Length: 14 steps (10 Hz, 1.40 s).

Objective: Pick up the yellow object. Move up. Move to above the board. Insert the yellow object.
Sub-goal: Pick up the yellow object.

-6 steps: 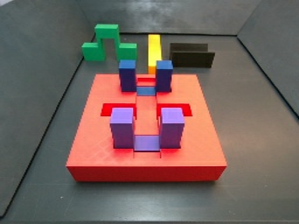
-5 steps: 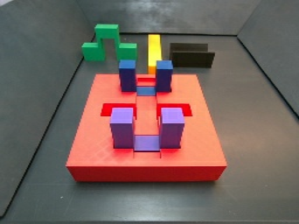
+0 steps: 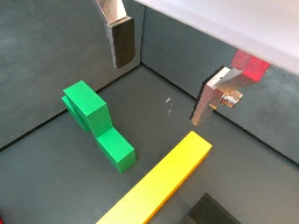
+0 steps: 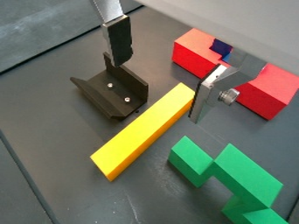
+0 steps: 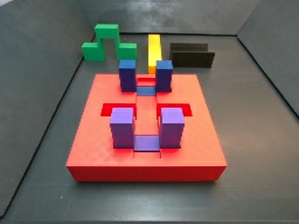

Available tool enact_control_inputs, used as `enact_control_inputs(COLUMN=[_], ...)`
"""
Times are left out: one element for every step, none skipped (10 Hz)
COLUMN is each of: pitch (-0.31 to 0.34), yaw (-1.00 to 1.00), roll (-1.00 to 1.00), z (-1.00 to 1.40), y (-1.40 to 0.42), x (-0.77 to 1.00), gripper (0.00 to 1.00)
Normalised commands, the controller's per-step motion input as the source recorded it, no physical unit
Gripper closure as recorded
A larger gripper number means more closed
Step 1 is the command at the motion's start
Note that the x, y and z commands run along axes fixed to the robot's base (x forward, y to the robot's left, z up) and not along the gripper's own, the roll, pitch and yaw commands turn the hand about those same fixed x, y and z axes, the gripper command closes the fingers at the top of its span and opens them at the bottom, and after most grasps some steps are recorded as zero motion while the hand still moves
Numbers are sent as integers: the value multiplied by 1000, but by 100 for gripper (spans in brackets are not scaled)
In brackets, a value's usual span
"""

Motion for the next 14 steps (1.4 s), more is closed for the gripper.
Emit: enact_control_inputs(pitch=[4,0,0,0,0,0,-31,-36,-40,-43,-53,-54,-60,-63], yaw=[-126,-143,-126,-111,-80,-40,-37,0,0,0,0,0,0,0], roll=[-63,-97,-104,-97,-107,-77,-80,-81,-83,-80,-81,-77,-60,-33], z=[-114,-191,-180,-140,-143,-206,-257,-269,-269,-274,-294,-320,-366,-420], y=[0,83,91,29,0,-74,-80,-49,-40,-60,-71,-89,-91,-89], x=[586,617,629,626,623,557,400,323,311,303,263,229,106,0], gripper=[0,0,0,0,0,0,0,0,0,0,0,0,0,0])
